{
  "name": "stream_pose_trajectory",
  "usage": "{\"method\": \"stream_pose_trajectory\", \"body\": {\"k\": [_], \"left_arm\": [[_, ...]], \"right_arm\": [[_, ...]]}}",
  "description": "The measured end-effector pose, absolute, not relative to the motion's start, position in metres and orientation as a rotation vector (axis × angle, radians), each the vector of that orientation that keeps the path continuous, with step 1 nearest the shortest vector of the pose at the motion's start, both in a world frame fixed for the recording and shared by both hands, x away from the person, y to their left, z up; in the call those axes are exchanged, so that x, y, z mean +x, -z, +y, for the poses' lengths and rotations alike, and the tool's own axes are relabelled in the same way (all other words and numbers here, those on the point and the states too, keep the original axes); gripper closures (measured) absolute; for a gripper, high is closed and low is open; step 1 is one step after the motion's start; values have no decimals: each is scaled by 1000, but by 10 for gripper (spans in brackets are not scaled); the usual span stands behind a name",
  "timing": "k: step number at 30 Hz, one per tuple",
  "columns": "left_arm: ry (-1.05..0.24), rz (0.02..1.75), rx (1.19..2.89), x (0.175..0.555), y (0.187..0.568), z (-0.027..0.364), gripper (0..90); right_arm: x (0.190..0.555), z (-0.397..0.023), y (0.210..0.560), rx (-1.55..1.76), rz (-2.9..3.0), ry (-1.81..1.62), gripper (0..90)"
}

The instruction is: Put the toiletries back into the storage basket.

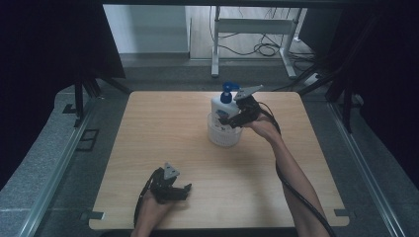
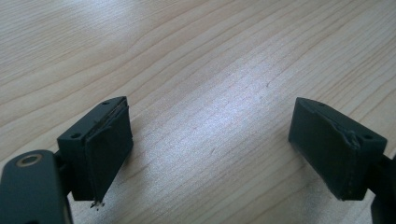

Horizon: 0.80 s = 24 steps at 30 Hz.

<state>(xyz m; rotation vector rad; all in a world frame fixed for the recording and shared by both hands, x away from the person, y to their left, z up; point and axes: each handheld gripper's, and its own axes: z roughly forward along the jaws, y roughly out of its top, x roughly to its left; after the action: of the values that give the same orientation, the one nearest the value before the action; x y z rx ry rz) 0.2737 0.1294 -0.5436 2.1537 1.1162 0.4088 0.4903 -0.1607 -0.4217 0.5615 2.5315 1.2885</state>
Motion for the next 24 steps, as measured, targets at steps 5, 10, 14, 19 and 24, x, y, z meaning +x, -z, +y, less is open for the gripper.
{"method": "stream_pose_trajectory", "body": {"k": [5, 10, 14, 19, 24], "left_arm": [[-409, 1117, 2153, 274, 544, 129, 131], [-410, 1116, 2152, 274, 544, 129, 131], [-410, 1116, 2152, 274, 544, 129, 131], [-411, 1117, 2151, 274, 544, 129, 131], [-409, 1118, 2154, 274, 544, 129, 131]], "right_arm": [[489, -165, 420, 583, 2523, -1294, 106], [487, -168, 417, 617, 2534, -1307, 24], [482, -169, 414, 624, 2524, -1284, 0], [477, -171, 410, 633, 2503, -1262, 0], [473, -177, 405, 648, 2479, -1252, 0]]}}
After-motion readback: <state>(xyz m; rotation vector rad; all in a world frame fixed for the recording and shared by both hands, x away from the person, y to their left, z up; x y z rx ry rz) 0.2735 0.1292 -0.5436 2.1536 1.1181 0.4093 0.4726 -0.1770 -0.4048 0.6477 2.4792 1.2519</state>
